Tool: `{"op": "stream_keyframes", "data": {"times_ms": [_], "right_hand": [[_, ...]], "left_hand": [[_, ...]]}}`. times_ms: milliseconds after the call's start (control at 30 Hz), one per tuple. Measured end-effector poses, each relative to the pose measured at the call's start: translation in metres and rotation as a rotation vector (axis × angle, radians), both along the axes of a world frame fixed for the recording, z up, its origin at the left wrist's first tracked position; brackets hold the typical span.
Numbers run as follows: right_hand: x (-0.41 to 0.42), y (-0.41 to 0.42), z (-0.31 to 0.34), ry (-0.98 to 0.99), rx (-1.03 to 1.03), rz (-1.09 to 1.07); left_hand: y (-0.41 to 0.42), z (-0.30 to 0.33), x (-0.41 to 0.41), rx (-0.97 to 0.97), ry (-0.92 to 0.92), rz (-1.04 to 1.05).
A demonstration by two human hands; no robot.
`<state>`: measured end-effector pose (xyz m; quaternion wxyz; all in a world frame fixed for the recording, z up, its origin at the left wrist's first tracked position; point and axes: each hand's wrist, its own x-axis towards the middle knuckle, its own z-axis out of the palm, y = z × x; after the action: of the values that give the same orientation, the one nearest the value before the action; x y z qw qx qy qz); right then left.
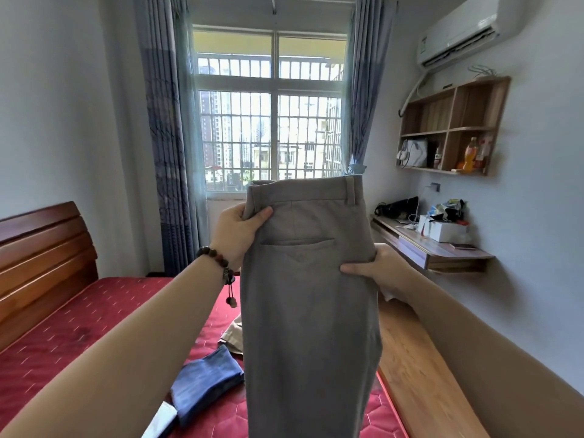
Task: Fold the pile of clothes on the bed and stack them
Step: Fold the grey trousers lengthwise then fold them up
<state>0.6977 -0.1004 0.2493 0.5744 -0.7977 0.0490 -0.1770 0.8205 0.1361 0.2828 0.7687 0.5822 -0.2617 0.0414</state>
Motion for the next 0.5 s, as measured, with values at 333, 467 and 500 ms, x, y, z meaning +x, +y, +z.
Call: {"op": "stream_keyframes", "data": {"times_ms": [333,467,500], "right_hand": [[-0.030,-0.034,-0.082,0.199,-0.057,0.040],[-0.036,-0.028,-0.084,0.222,0.014,0.134],[-0.036,-0.021,-0.080,0.232,0.066,0.162]], "left_hand": [[0.006,0.007,-0.004,-0.071,-0.010,0.035],[0.011,0.002,-0.010,-0.067,0.003,-0.036],[0.010,0.001,-0.013,-0.066,0.002,-0.056]]}}
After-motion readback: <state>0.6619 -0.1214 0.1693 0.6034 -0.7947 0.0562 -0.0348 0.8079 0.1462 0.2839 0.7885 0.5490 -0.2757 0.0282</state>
